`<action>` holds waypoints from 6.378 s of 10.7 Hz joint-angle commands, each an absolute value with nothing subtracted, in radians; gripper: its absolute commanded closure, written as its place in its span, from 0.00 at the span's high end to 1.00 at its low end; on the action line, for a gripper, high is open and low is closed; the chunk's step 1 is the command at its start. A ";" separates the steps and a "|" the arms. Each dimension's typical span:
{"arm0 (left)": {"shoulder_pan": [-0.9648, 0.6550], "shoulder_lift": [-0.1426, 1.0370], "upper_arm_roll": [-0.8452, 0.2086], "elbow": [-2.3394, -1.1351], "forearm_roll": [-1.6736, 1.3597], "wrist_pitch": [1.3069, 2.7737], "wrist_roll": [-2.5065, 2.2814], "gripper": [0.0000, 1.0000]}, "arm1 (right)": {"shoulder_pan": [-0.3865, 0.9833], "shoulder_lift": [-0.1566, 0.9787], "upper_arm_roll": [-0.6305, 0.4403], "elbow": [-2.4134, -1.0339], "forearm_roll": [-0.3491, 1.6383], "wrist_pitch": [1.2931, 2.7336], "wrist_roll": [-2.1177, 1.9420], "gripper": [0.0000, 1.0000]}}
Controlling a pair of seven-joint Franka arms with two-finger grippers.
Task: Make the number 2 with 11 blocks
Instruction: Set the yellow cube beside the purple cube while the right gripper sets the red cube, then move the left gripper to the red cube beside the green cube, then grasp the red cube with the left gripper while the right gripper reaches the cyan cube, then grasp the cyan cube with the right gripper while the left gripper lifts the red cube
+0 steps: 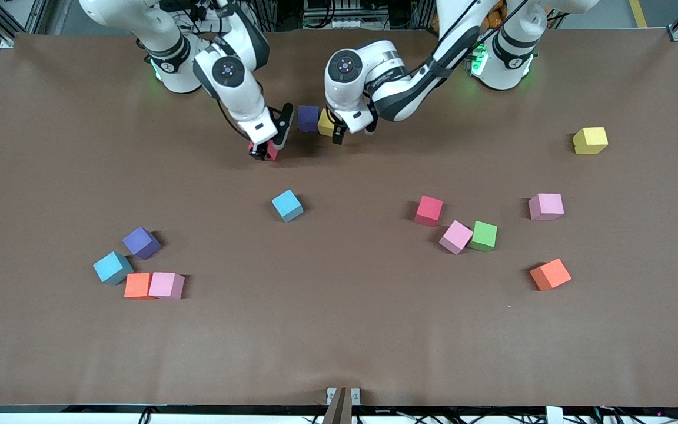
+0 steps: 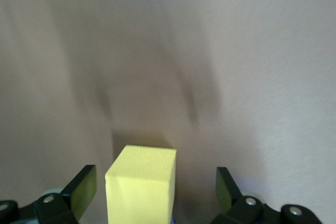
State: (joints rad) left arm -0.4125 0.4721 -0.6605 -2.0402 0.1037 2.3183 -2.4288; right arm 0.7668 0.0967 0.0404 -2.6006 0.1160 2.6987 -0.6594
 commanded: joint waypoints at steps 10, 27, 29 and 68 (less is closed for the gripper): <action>-0.109 0.379 -0.602 -2.026 0.107 2.074 -1.475 1.00 | 1.015 0.120 0.021 -2.619 0.133 2.706 -0.595 0.04; -0.109 0.535 -0.426 -1.804 0.098 2.074 -1.391 1.00 | 1.117 0.150 -0.035 -2.617 0.127 2.780 -0.520 1.00; -0.109 0.531 -0.425 -1.815 0.058 2.074 -1.524 1.00 | 1.115 0.088 -0.081 -2.617 0.127 2.699 -0.575 1.00; -0.109 0.541 -0.417 -2.005 0.206 2.361 -1.772 1.00 | 1.069 0.492 -0.388 -2.160 0.524 2.780 -0.310 1.00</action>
State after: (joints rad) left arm -0.1070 0.5515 -0.4176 -1.9874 0.1756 2.3401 -1.7463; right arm 1.0733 0.4936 -0.3949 -2.1571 0.4747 2.7720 -0.3080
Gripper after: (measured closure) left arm 0.000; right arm 0.000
